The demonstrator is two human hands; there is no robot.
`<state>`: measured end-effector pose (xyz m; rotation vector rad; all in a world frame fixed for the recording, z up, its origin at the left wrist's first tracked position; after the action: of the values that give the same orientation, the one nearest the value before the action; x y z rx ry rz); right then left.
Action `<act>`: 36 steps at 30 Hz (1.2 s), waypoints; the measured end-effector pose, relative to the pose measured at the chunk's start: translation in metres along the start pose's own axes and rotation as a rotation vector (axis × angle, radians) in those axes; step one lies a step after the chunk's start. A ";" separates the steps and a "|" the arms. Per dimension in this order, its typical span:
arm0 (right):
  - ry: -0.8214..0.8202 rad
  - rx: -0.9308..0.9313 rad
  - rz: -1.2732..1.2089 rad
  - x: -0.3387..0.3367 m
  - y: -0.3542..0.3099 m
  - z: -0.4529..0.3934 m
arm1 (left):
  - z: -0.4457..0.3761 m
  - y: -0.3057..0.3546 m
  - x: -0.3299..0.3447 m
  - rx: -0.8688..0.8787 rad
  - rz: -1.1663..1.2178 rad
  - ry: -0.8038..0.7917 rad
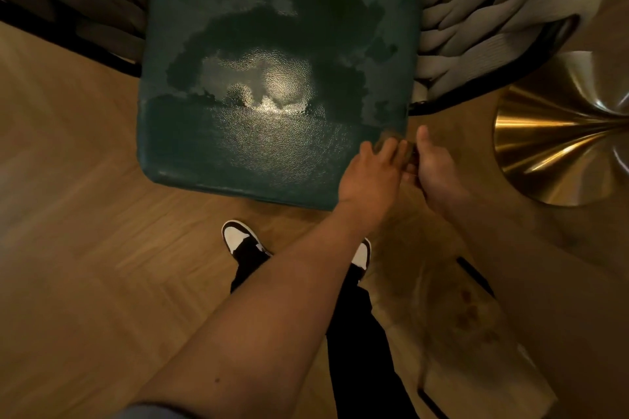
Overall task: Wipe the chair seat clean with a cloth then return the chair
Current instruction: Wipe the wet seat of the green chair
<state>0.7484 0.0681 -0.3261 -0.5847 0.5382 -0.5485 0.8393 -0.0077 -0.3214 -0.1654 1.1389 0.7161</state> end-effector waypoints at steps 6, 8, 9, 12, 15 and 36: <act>0.041 -0.129 0.156 0.002 -0.001 -0.014 | -0.001 -0.039 -0.014 -0.060 0.009 0.044; 0.022 -0.150 0.270 0.010 -0.022 -0.006 | -0.001 -0.062 -0.017 -0.108 0.000 0.055; 0.031 -0.138 0.321 0.012 -0.026 -0.007 | -0.001 -0.075 -0.019 -0.134 -0.005 0.056; 0.027 -0.145 0.376 0.020 -0.031 -0.010 | 0.000 -0.118 -0.027 -0.220 -0.027 0.063; 0.046 -0.146 0.389 0.030 -0.033 -0.009 | 0.005 -0.160 -0.035 -0.315 -0.012 0.067; 0.149 -0.020 0.403 0.045 -0.038 -0.010 | 0.017 -0.382 -0.078 -0.457 -0.045 0.271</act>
<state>0.7636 0.0105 -0.3231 -0.4402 0.7813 -0.2045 1.0629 -0.3268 -0.3337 -0.6885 1.2074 0.9263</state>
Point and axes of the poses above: each hand's wrist, its own z-axis away from the middle knuckle, its own x-axis out of the palm, y = z × x, the point moved 1 cm from there along -z, towards the middle knuckle, and after that the axes turned 11 degrees about -x, right-handed, at the moved point
